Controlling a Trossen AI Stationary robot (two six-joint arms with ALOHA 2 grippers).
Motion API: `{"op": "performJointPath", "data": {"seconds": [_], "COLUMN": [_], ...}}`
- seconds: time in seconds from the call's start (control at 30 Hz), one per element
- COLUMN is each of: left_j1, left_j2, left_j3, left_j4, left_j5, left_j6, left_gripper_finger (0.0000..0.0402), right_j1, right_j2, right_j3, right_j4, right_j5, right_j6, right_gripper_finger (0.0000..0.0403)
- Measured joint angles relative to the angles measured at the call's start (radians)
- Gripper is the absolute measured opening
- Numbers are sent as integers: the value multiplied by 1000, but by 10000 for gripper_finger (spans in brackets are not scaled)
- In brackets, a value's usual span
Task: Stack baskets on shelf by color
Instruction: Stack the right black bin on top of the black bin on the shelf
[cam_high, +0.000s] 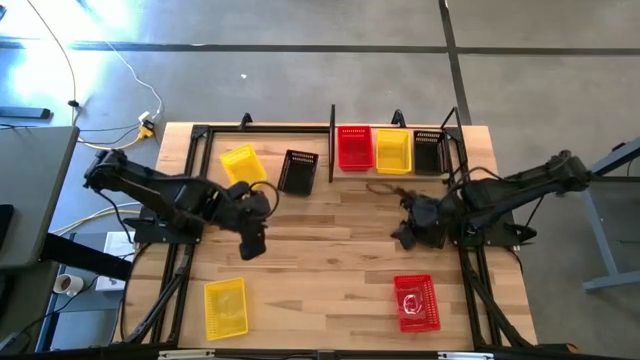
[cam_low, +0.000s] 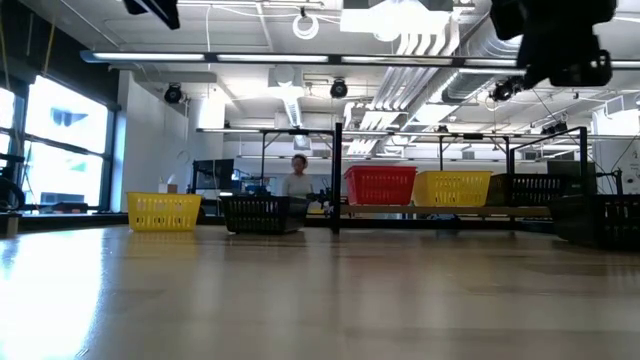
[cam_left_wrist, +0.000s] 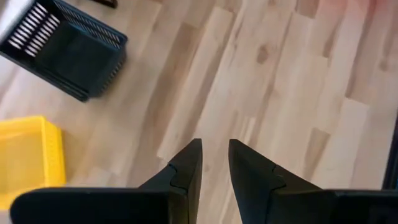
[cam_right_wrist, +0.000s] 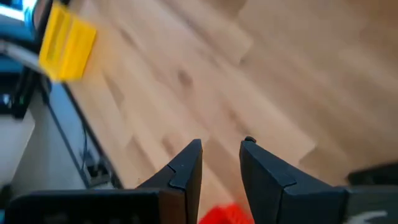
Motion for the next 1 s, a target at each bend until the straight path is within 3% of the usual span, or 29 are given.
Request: {"op": "performJointPath", "data": {"seconds": [0.2,0.37,0.57,0.73,1.0], "left_j1": [-62,-88,-88,-88,-88], "left_j2": [0,1,1,1,2], "left_j3": [-30,-33,-33,-33,-33], "left_j4": [2,3,5,5,5], "left_j5": [7,8,-7,-7,-11], "left_j6": [-95,-114,-125,-125,-125], "left_gripper_finger": [69,69,69,69,69], "right_j1": [127,195,203,203,200], "right_j2": [44,59,59,59,91], "right_j3": [0,0,0,0,-32], "right_j4": [-25,-180,-398,-405,-379], "right_j5": [8,59,55,48,38], "right_j6": [26,29,-20,-174,-218], "right_gripper_finger": [94,94,94,94,95]}}
